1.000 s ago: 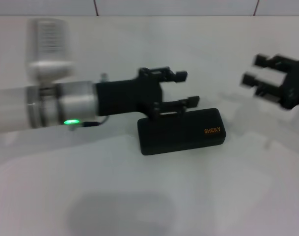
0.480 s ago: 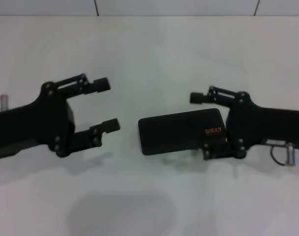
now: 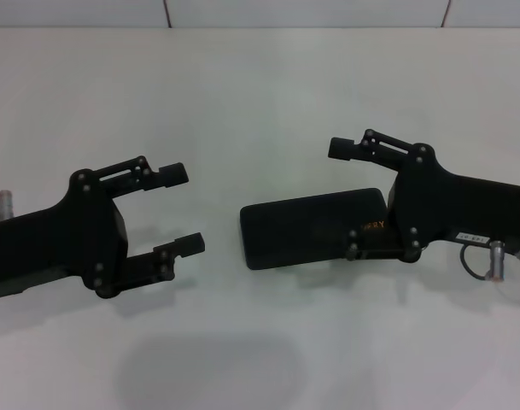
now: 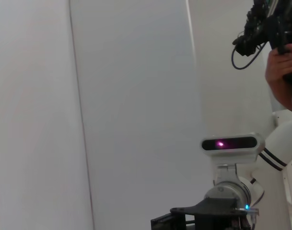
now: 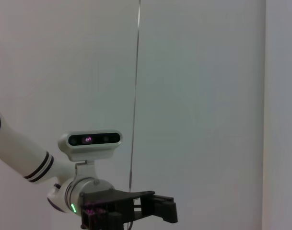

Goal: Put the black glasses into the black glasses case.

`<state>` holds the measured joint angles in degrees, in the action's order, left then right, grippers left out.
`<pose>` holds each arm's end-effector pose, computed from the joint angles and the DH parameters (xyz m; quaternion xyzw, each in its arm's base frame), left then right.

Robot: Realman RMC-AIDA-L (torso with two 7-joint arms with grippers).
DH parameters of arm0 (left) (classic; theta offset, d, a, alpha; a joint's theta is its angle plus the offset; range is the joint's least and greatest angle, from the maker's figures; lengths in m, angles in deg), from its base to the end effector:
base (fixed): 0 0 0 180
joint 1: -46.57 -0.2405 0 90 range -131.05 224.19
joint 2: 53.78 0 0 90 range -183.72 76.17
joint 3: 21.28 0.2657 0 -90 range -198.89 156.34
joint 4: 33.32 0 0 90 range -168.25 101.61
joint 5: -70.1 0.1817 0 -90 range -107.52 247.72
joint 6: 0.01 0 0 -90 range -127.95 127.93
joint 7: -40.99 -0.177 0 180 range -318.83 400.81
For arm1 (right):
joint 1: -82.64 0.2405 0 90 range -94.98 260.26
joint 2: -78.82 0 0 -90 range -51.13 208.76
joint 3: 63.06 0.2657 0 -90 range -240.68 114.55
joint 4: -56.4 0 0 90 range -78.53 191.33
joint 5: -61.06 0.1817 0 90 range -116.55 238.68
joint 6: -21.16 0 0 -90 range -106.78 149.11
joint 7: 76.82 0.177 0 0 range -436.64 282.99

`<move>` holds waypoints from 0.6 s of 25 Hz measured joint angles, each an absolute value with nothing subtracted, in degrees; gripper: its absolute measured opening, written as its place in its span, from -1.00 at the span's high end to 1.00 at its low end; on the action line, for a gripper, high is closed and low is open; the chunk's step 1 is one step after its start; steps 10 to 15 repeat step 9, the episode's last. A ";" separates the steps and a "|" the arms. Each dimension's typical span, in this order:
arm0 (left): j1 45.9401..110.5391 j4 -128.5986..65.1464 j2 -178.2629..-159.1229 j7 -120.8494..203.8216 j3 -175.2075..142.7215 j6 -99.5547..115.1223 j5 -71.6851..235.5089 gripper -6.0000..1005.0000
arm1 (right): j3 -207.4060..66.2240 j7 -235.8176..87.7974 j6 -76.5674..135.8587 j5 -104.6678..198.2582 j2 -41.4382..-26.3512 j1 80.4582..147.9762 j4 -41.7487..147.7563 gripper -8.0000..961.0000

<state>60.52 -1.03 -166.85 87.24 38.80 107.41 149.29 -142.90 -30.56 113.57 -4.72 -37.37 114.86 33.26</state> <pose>-0.2428 0.2309 0.0119 -0.8985 0.0078 -0.4063 0.1660 0.1652 0.2950 -0.0560 -0.9106 -0.0240 0.4026 0.0899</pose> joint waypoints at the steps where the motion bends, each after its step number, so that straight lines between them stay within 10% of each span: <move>1: 60.63 -1.04 -166.85 87.22 38.80 107.43 149.38 -0.38 | -143.16 -30.61 113.57 -4.53 -37.37 114.74 33.26 -0.84; 15: 61.50 -1.55 -167.18 86.83 38.75 107.31 150.16 -0.38 | -144.15 -31.40 113.21 -2.57 -37.37 113.96 33.41 -0.84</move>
